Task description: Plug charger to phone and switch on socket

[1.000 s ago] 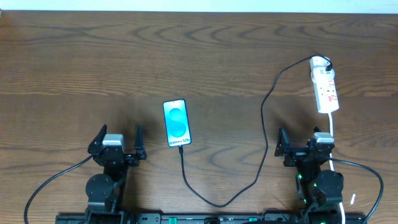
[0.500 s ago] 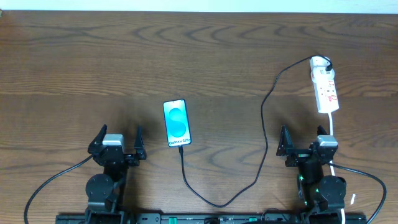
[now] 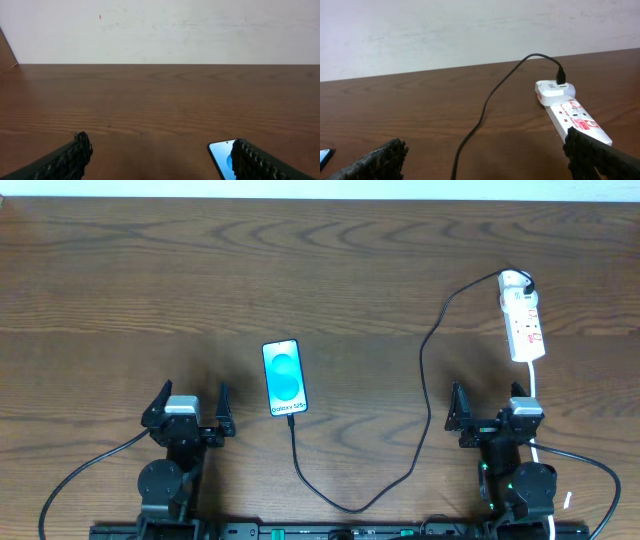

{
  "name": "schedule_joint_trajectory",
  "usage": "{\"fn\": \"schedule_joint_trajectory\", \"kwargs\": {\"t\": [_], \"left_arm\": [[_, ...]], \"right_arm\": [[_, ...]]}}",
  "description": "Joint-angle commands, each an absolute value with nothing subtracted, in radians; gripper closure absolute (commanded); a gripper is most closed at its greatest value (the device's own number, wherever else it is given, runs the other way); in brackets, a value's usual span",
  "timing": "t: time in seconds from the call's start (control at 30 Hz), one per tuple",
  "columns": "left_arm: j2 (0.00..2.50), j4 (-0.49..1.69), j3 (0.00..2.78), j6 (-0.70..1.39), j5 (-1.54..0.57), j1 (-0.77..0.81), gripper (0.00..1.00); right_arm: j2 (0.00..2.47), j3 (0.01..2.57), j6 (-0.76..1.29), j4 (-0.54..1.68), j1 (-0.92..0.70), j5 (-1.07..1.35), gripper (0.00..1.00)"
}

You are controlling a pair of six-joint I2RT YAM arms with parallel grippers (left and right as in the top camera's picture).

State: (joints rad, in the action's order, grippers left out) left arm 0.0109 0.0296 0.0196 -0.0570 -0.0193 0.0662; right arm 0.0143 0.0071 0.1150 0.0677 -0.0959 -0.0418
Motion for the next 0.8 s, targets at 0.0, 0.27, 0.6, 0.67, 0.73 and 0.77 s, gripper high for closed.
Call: {"fn": "schedule_joint_trajectory", "kwargs": {"t": [0.0, 0.27, 0.6, 0.67, 0.73, 0.77], "left_arm": [[0.004, 0.073, 0.004, -0.071, 0.009, 0.060, 0.09], [0.004, 0.073, 0.004, -0.071, 0.009, 0.060, 0.09], [0.004, 0.073, 0.004, -0.071, 0.009, 0.060, 0.09], [0.004, 0.073, 0.004, -0.071, 0.009, 0.060, 0.09], [0.004, 0.073, 0.004, -0.071, 0.009, 0.060, 0.09], [0.004, 0.073, 0.004, -0.071, 0.009, 0.060, 0.09]], "right_arm": [[0.005, 0.006, 0.096, 0.071, -0.101, -0.062, 0.01], [0.005, 0.006, 0.045, 0.072, -0.101, -0.051, 0.01], [0.005, 0.006, -0.024, 0.075, -0.101, -0.001, 0.01], [0.005, 0.006, -0.024, 0.075, -0.101, -0.001, 0.01], [0.005, 0.006, -0.024, 0.075, -0.101, -0.001, 0.01], [0.005, 0.006, -0.024, 0.075, -0.101, -0.001, 0.01]]}}
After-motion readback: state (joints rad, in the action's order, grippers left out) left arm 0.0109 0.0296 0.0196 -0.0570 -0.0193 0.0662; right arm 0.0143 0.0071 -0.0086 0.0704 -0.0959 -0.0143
